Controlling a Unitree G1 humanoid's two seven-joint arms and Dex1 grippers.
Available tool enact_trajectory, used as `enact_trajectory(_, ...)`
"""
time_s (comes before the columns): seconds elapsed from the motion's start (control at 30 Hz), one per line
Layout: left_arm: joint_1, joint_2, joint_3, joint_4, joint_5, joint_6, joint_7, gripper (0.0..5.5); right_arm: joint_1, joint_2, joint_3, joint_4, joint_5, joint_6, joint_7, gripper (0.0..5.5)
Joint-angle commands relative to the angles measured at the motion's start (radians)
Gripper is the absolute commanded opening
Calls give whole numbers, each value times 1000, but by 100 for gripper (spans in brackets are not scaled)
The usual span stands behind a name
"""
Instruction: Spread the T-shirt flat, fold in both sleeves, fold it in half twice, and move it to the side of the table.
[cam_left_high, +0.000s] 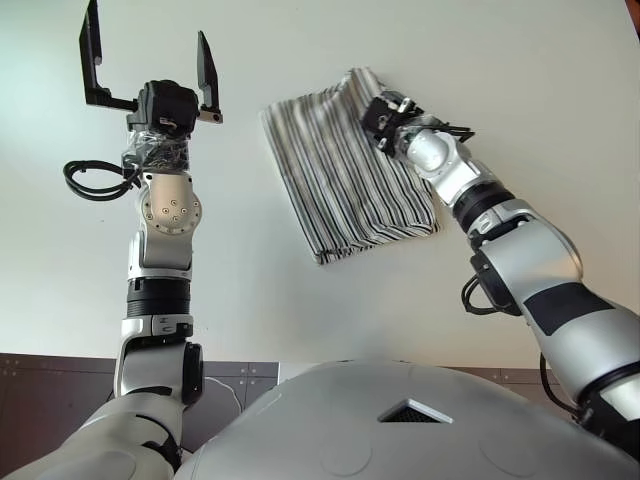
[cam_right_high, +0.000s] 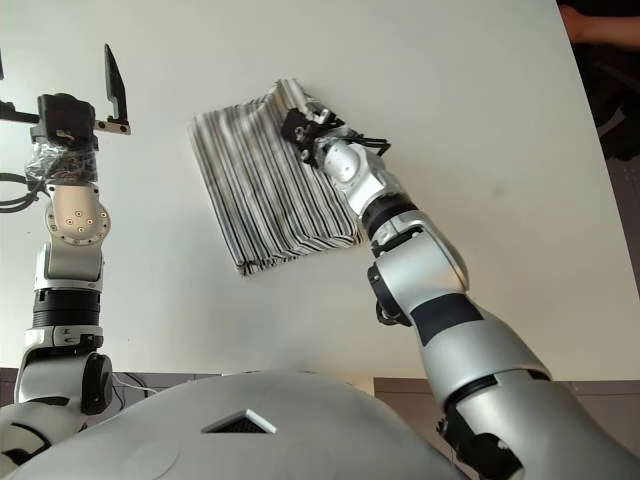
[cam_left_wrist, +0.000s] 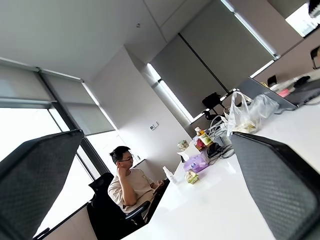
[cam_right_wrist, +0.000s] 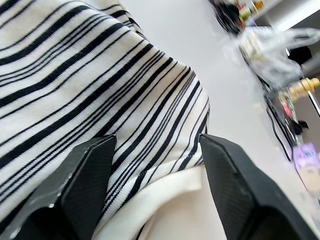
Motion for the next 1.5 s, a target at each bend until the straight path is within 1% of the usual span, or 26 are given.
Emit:
enact_trajectory(0.03,-5,29,-80,36,92,-8,-22,548,93,-59,-65,-24,42,-42,-17,306)
enact_trajectory(0.13,-9,51,-144,63,142,-32,-55,548,130,-96,-120,-128,78,-125,-46,306)
enact_trajectory(0.2,-37,70,-182,99,157,-56,-85,548,172,-123,-169,-273,115,-169,-63,306)
enact_trajectory(0.27,-85,86,-232,161,186,-88,-113,548,273,-152,-215,-534,156,-161,-48,306)
enact_trajectory(0.37,-154,87,-320,236,219,-127,-186,548,460,-194,-220,-924,180,-89,23,306)
enact_trajectory(0.43,-152,113,-406,246,237,-196,-295,548,576,-232,-200,-1134,198,-36,103,306)
enact_trajectory(0.5,-110,166,-469,204,200,-277,-419,548,666,-283,-198,-1292,212,7,183,306)
enact_trajectory(0.6,-85,212,-524,182,179,-341,-527,548,725,-328,-210,-1423,239,76,259,306)
enact_trajectory(0.73,-107,215,-543,216,233,-323,-534,548,715,-331,-219,-1427,229,125,268,306)
enact_trajectory(0.77,-101,233,-546,213,244,-329,-540,524,716,-331,-217,-1424,222,129,269,306)
enact_trajectory(0.8,-93,252,-549,205,246,-338,-549,517,716,-332,-216,-1424,218,132,270,306)
enact_trajectory(0.93,-61,324,-527,172,241,-355,-544,446,726,-335,-211,-1422,204,137,270,306)
enact_trajectory(1.07,-54,351,-514,175,221,-382,-522,371,732,-332,-202,-1398,203,131,275,306)
enact_trajectory(1.13,-73,333,-485,169,217,-377,-472,371,739,-329,-194,-1393,203,127,278,306)
enact_trajectory(1.2,-60,317,-432,106,145,-380,-442,371,748,-338,-190,-1405,212,113,294,306)
enact_trajectory(1.3,27,339,-334,-44,-16,-362,-441,371,797,-407,-203,-1444,243,36,363,306)
enact_trajectory(1.4,180,415,-209,-235,-220,-306,-488,371,873,-528,-233,-1476,240,-88,436,306)
enact_trajectory(1.43,242,452,-176,-266,-255,-297,-517,371,903,-574,-237,-1479,232,-126,462,306)
enact_trajectory(1.5,345,514,-139,-267,-252,-292,-569,397,963,-646,-233,-1481,203,-172,504,306)
